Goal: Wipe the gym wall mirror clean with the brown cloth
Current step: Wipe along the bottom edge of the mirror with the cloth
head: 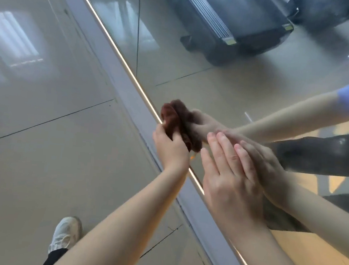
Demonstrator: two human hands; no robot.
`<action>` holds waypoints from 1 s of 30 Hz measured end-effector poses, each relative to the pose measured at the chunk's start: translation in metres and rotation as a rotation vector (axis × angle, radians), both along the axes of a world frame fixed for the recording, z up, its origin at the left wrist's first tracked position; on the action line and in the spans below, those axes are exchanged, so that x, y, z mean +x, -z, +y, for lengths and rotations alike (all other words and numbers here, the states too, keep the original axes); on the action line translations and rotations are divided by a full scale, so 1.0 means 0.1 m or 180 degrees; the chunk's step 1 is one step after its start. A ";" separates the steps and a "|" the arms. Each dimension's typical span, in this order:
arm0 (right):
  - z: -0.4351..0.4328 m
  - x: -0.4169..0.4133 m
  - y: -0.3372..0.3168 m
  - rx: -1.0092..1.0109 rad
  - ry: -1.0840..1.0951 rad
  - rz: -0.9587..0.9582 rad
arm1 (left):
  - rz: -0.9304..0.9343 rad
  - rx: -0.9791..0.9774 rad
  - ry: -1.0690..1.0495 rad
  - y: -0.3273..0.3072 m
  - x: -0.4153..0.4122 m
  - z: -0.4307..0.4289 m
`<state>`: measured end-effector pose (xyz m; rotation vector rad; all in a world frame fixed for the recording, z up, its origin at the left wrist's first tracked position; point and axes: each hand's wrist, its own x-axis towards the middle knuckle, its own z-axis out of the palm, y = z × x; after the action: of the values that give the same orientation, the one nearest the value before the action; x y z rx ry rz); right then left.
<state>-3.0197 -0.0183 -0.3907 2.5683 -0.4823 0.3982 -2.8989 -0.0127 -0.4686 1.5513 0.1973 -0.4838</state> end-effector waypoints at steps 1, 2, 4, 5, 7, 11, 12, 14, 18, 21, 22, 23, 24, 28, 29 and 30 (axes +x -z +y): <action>-0.02 0.04 -0.01 -0.0022 -0.0020 0.0060 | 0.0106 0.0073 -0.0076 0.07 0.19 -0.06; -0.04 0.07 -0.01 -0.0056 -0.0039 0.0117 | 0.0238 0.0132 -0.0114 0.13 0.36 -0.10; -0.06 0.15 -0.02 -0.0121 -0.0034 0.0147 | 0.0489 0.0172 -0.0131 0.19 0.60 -0.14; -0.06 0.20 -0.02 -0.0137 -0.0021 0.0136 | 0.0591 0.0176 -0.0124 0.18 0.67 -0.14; -0.08 0.30 -0.01 -0.0147 -0.0026 0.0137 | 0.0622 0.0254 -0.0023 0.16 0.69 -0.13; -0.11 0.54 0.03 -0.0188 -0.0013 0.0084 | 0.0265 0.0105 0.0421 0.13 0.33 0.08; -0.12 0.61 0.04 -0.0193 -0.0007 0.0056 | 0.0191 0.0017 0.0504 0.11 0.27 0.11; -0.13 0.74 0.05 -0.0165 -0.0011 -0.0001 | 0.0134 -0.0047 0.0444 0.08 0.36 0.08; -0.16 0.92 0.07 -0.0124 -0.0059 0.0031 | 0.0169 0.0129 0.0018 0.19 1.06 -0.18; -0.18 0.99 0.09 -0.0217 -0.0025 0.0050 | 0.0395 0.0177 0.0031 0.24 1.40 -0.20; -0.19 1.00 0.11 -0.0225 -0.0017 0.0046 | 0.0478 0.0175 0.0011 0.27 1.45 -0.21; -0.19 1.02 0.12 -0.0224 -0.0021 0.0057 | 0.0543 0.0209 -0.0014 0.29 1.50 -0.23; -0.19 1.04 0.12 -0.0226 -0.0031 0.0074 | 0.0620 0.0264 -0.0026 0.32 1.53 -0.24; -0.21 1.15 0.14 -0.0215 -0.0071 0.0118 | 0.0542 0.0300 -0.0011 0.31 1.52 -0.25; -0.21 1.18 0.14 -0.0201 -0.0085 0.0121 | 0.0381 0.0228 0.0036 0.27 1.48 -0.22; -0.21 1.23 0.15 -0.0196 -0.0091 0.0123 | 0.0213 0.0146 0.0091 0.24 1.45 -0.19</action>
<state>-2.8967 -0.0397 -0.4057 2.5209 -0.4134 0.3672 -2.7539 -0.0313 -0.4923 1.5857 0.2393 -0.5575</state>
